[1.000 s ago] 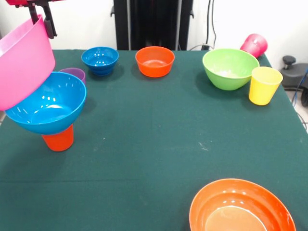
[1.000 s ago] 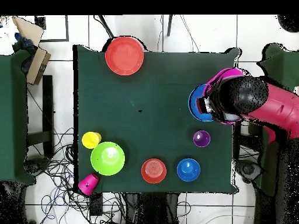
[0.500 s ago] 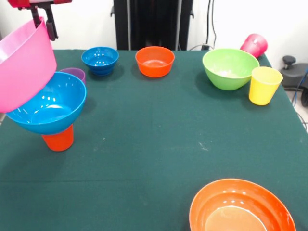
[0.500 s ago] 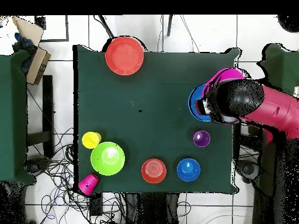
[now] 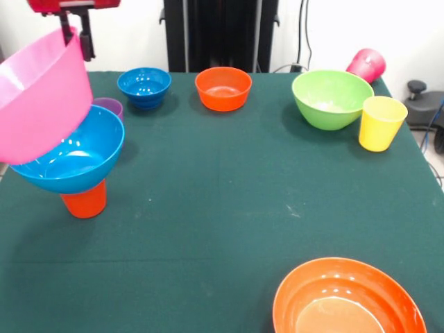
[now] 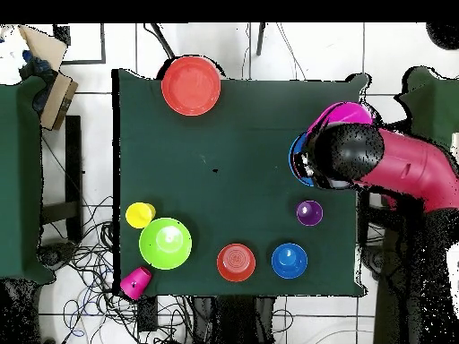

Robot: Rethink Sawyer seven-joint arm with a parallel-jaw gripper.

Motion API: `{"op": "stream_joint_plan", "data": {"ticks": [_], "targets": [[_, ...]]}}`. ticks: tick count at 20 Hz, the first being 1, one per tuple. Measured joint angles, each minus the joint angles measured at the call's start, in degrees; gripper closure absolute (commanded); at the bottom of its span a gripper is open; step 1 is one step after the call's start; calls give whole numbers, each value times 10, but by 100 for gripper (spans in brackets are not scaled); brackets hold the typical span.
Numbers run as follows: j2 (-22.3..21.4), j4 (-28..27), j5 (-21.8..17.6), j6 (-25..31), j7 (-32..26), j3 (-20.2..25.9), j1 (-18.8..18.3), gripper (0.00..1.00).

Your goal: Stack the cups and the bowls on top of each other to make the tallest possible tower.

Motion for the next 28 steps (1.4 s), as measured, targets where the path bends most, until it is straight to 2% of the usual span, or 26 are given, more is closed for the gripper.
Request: {"op": "stream_joint_plan", "data": {"ticks": [6,28], "targets": [[0,8,-3,0,0,0,11,100],[5,7,-3,0,0,0,10,100]]}}
